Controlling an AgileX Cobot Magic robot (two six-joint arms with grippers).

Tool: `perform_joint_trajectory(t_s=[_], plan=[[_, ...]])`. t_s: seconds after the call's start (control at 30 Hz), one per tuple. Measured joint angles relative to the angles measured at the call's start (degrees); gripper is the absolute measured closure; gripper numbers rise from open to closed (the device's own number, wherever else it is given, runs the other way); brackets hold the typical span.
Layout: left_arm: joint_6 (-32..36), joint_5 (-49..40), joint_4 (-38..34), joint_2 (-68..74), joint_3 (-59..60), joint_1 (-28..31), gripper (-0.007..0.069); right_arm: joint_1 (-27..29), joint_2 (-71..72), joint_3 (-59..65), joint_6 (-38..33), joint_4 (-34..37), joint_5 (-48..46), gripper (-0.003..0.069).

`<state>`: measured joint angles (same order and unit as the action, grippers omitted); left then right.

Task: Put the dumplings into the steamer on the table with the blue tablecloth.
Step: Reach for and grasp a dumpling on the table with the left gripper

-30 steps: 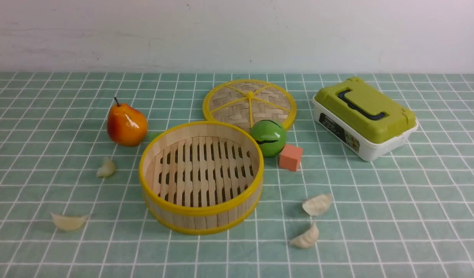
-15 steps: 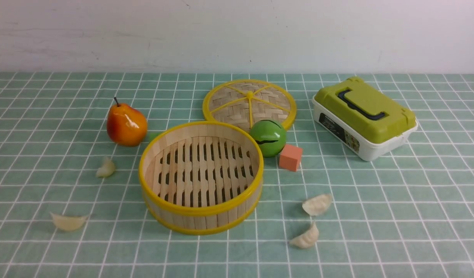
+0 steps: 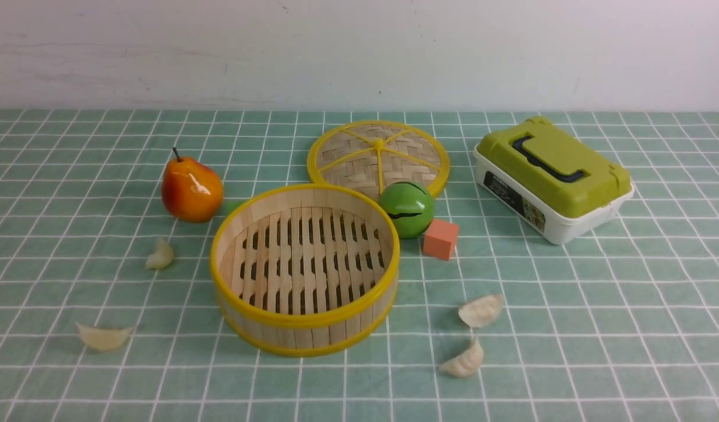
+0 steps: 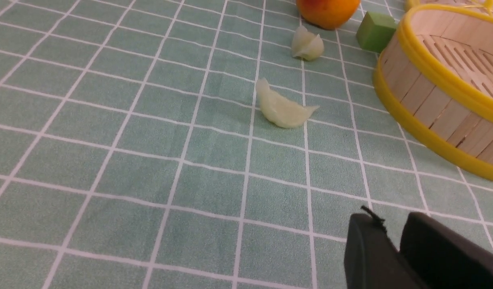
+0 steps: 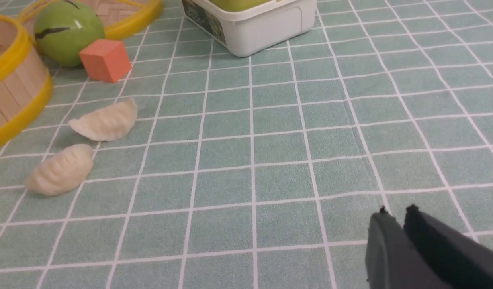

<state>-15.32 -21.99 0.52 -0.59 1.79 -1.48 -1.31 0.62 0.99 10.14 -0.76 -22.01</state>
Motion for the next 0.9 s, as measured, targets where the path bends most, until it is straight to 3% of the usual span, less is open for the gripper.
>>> perform_joint_trajectory(t_s=[0.23,0.53,0.63,0.73,0.77,0.8,0.83,0.9], plan=[[0.0,6.98,0.0,0.0,0.0,0.0,0.0494,0.0,0.0,0.61,0.0,-0.76,7.47,0.0584],[0.19,35.03,1.66,0.0,0.0,0.0,0.0483,0.0,0.0,0.61,0.17,-1.7,38.35,0.057],[-0.99,46.73,1.72,0.0,0.0,0.0,0.0482,0.0,0.0,0.61,3.99,-1.64,50.39,0.0565],[-6.53,55.97,1.72,0.0,0.0,0.0,0.0482,0.0,0.0,0.61,7.98,-1.26,55.56,0.0564],[-14.15,61.52,1.67,0.0,0.0,0.0,0.0482,0.0,0.0,0.61,10.94,-1.26,56.65,0.0564],[-19.56,63.17,1.67,0.0,-0.06,0.0,0.0482,0.0,0.0,0.47,13.16,-1.26,56.53,0.0564],[-19.56,63.35,1.67,0.0,-0.14,0.0,0.0482,0.0,0.0,0.47,13.48,-1.26,56.41,0.0564],[-26.84,60.85,2.23,0.0,-2.76,0.0,0.0498,0.0,0.0,-1.7,16.34,-1.54,53.17,0.057]])
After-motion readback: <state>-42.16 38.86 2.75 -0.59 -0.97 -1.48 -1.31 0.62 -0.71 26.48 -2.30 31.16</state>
